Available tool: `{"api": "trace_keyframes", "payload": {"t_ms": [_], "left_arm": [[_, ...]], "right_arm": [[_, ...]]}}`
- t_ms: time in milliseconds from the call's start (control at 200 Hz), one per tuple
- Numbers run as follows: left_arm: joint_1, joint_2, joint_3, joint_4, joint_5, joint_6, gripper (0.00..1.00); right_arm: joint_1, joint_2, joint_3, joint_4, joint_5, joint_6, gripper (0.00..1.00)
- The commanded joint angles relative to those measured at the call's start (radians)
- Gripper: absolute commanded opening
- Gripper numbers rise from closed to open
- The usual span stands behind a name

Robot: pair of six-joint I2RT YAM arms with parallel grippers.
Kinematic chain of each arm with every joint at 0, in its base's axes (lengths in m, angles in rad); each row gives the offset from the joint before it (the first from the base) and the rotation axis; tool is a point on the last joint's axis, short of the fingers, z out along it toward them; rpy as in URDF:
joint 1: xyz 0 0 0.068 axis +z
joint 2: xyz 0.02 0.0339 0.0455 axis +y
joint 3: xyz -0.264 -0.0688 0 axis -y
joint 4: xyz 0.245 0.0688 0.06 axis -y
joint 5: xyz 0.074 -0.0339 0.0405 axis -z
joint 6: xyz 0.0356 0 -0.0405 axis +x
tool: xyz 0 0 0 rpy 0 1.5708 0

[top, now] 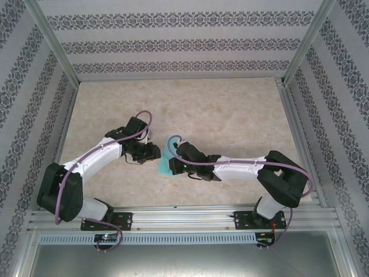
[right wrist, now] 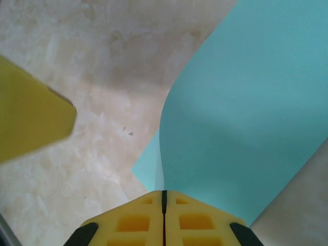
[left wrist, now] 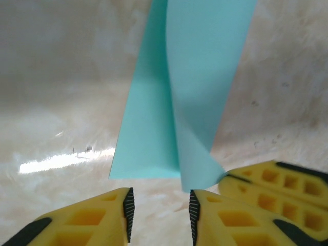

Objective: Fold a paper plane with a square sheet of paper (pick it up from the middle)
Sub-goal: Fold the triangle a second time at the center of the table.

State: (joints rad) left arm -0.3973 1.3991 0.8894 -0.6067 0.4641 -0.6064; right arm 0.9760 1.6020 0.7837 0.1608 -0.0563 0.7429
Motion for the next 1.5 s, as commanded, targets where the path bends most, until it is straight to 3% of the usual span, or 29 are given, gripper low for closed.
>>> {"api": "trace_keyframes", "payload": {"t_ms": [0,235,570,1494], "left_arm": [[-0.006,-0.019,-0.029,0.047,0.075,-0.002,0.28],[-0.034,0.025,-0.074,0.091,0.107,-0.01,0.16],[-0.094,0.142,-0.05,0.138,0.041,-0.043,0.13],[-0.11,0.227,-0.106,0.171,-0.057,-0.059,0.11]], "right_arm": [[-0.024,-0.028,-0.012,0.067,-0.115,0.011,0.07],[-0.087,-0.013,0.0,0.027,-0.203,-0.03,0.07],[-0.138,-0.042,-0.016,-0.017,-0.237,-0.052,0.08],[-0.183,0.099,0.178,-0.337,-0.142,-0.157,0.08]]}}
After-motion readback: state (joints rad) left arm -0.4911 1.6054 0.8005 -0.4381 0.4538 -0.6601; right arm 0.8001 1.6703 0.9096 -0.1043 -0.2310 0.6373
